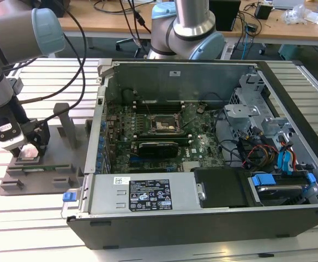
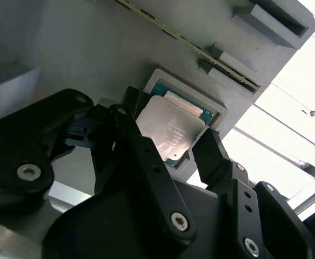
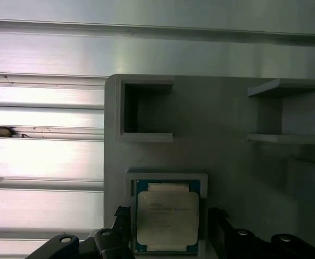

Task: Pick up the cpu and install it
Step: 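Pick up the cpu and move it towards the insertion slot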

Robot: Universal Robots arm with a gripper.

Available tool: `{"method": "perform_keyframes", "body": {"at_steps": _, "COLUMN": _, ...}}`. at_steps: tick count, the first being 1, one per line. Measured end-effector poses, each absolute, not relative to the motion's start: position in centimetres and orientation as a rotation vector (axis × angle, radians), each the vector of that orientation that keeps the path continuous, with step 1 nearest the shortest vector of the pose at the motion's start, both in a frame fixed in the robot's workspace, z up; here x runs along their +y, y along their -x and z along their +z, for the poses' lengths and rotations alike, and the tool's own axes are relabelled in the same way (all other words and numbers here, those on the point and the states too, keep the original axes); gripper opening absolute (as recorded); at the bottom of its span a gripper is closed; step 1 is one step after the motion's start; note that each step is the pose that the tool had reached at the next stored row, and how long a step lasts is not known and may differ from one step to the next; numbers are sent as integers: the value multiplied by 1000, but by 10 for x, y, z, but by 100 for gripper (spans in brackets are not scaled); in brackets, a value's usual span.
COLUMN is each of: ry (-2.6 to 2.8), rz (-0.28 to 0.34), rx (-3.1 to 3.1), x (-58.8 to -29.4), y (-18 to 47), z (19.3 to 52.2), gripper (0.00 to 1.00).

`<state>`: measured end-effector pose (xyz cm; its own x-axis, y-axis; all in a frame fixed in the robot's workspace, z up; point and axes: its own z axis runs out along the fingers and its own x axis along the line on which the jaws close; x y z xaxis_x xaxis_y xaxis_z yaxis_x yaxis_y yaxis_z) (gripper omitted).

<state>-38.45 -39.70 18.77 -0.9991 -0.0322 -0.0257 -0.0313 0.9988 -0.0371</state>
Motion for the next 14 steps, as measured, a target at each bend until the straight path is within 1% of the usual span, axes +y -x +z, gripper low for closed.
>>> {"method": "perform_keyframes", "body": {"at_steps": 6, "ry": 49, "rz": -57, "rx": 3114, "x": -397, "y": 385, "z": 188, "gripper": 68}}
{"method": "perform_keyframes", "body": {"at_steps": 7, "ry": 49, "rz": -57, "rx": 3114, "x": -397, "y": 385, "z": 188, "gripper": 66}}
{"method": "perform_keyframes", "body": {"at_steps": 8, "ry": 49, "rz": -57, "rx": 3115, "x": -397, "y": 385, "z": 188, "gripper": 60}}
{"method": "perform_keyframes", "body": {"at_steps": 9, "ry": 49, "rz": -57, "rx": 3115, "x": -397, "y": 385, "z": 188, "gripper": 60}}
{"method": "perform_keyframes", "body": {"at_steps": 10, "ry": 49, "rz": -57, "rx": 3115, "x": -397, "y": 385, "z": 188, "gripper": 55}}
{"method": "perform_keyframes", "body": {"at_steps": 14, "ry": 49, "rz": -57, "rx": 3114, "x": -397, "y": 385, "z": 188, "gripper": 55}}
